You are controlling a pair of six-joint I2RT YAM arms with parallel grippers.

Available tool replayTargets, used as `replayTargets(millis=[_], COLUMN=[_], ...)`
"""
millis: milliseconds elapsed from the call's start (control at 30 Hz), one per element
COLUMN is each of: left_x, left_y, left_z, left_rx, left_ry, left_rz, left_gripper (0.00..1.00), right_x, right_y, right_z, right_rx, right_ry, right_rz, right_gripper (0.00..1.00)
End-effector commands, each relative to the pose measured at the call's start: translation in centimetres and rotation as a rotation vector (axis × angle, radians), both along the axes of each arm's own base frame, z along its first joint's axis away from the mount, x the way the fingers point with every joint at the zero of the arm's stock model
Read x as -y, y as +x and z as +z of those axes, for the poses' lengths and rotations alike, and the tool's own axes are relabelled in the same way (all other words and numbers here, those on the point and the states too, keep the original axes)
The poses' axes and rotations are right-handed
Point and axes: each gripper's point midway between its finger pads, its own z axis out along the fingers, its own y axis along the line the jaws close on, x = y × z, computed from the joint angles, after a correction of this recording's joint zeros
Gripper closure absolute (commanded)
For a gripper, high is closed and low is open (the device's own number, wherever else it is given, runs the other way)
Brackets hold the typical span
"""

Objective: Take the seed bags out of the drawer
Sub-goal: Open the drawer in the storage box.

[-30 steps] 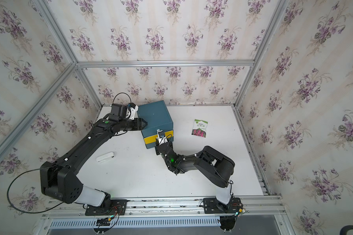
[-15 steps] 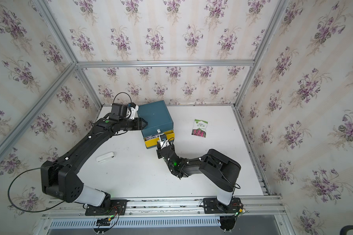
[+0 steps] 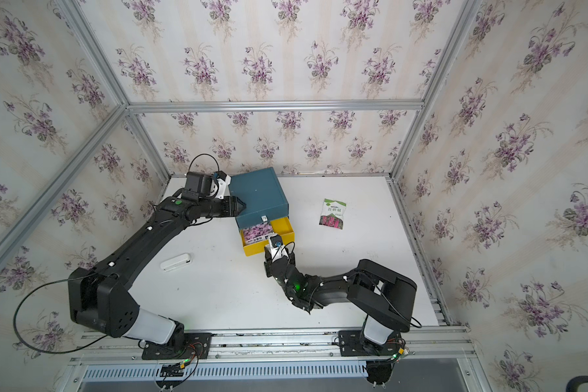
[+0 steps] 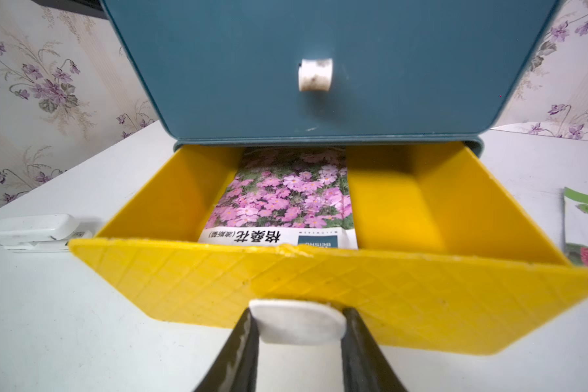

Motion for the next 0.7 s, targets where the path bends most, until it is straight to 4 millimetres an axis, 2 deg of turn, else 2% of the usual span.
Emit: replayTargets(millis=[0,300,667], left_x=[-1.5,-1.5,-1.3], left_y=[-3.0,-2.9,-2.8], left_z=[-3.7,-3.8,-3.7], left_rx=[-0.165,-0.167,-0.165], left_ry=[0.108,0.106,0.1], left_rz=[-0.009,-0.008,-0.009], left_gripper=[0.38,0.38,0.38], right_x=[0.2,1.0,2.5], right_y=[-0.8,-3.6,-5.6], right_z=[0.3,-0.5,-1.1], right_rx=[-0.01,-0.038,-0.067], right_ry=[0.024,0.01,0.004], right_rz=[-0.009,-0.008,-0.029], right_gripper=[0.92,0.92,0.92])
